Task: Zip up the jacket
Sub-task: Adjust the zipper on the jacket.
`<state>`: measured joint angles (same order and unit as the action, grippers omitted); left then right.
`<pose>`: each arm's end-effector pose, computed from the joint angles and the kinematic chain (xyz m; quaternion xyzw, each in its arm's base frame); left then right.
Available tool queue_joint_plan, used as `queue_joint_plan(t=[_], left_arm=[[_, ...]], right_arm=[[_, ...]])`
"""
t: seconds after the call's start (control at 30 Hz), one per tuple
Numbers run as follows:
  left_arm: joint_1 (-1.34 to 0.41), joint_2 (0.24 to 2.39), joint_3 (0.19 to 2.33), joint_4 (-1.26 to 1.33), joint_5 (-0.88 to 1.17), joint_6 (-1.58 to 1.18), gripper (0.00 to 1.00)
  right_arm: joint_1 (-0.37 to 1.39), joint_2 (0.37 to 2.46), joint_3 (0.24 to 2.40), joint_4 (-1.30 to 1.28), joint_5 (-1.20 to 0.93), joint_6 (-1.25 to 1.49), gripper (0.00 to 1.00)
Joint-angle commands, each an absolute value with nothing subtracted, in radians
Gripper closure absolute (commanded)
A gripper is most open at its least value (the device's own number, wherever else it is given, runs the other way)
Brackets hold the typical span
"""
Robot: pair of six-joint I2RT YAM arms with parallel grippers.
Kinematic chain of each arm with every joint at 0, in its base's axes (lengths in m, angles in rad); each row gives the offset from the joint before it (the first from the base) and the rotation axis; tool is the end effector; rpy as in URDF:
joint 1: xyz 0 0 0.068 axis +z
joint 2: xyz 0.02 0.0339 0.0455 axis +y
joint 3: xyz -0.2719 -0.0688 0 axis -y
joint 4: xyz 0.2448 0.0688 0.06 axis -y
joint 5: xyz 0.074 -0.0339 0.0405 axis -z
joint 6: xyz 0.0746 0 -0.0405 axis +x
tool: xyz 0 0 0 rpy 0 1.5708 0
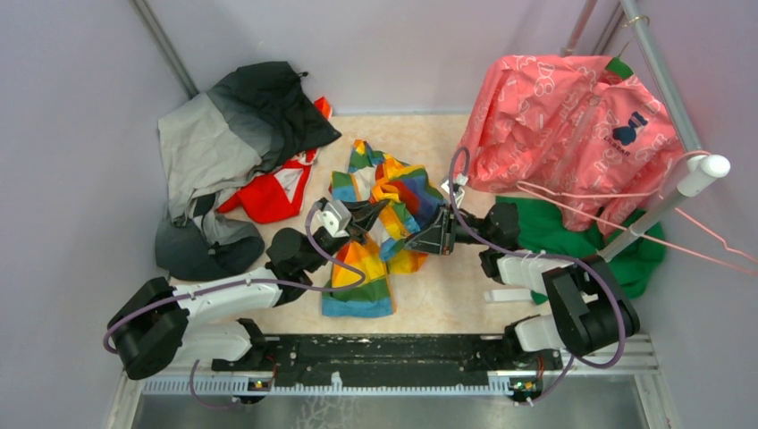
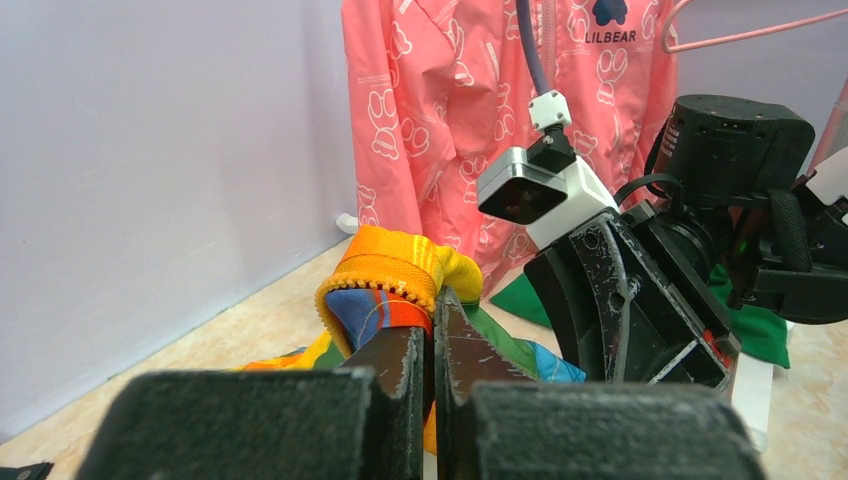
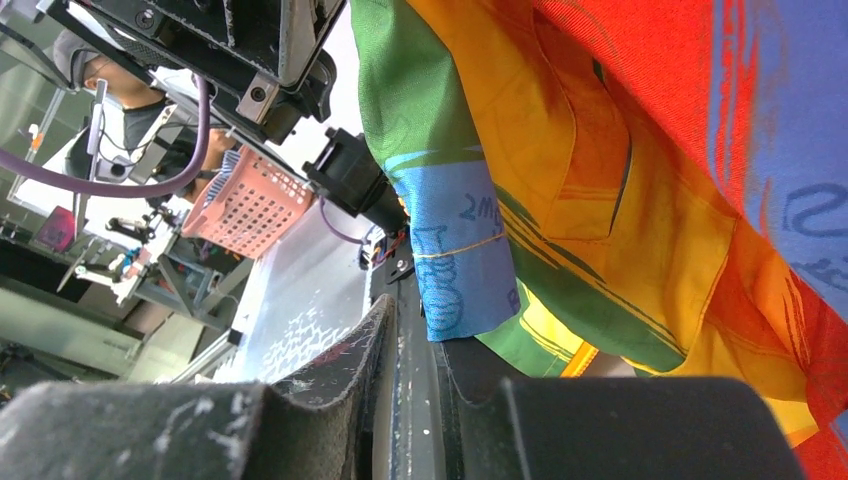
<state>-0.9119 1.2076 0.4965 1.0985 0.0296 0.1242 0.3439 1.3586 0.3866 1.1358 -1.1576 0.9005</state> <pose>0.1731 -0.2272 0.3095 0.2868 0.4784 -0.3261 0.7632 0.2150 0.1496 0.2279 -0.2523 0.6353 0.6596 0.3125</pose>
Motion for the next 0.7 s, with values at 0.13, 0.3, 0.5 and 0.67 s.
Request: queue_joint_plan(t=[0.13, 0.3, 0.5, 0.67], left_arm=[[-0.907, 1.202, 0.512, 1.137, 0.044, 0.105, 1.0], [-0.907, 1.201, 0.509, 1.138, 0.04, 0.095, 1.0], [-0.907, 1.2, 0.506, 1.142, 0.038, 0.086, 1.0], [-0.907, 1.197, 0.505, 1.144, 0.038, 0.076, 1.0]], right_arm=[[0.339, 1.342, 0.412, 1.219, -1.134, 0.922, 0.96], [0.334, 1.344, 0.41, 1.221, -1.136, 0.916, 0.88], [0.329, 1.343, 0.409, 1.252, -1.132, 0.937, 0.88], [0.328, 1.345, 0.41, 1.249, -1.116, 0.935, 0.84]])
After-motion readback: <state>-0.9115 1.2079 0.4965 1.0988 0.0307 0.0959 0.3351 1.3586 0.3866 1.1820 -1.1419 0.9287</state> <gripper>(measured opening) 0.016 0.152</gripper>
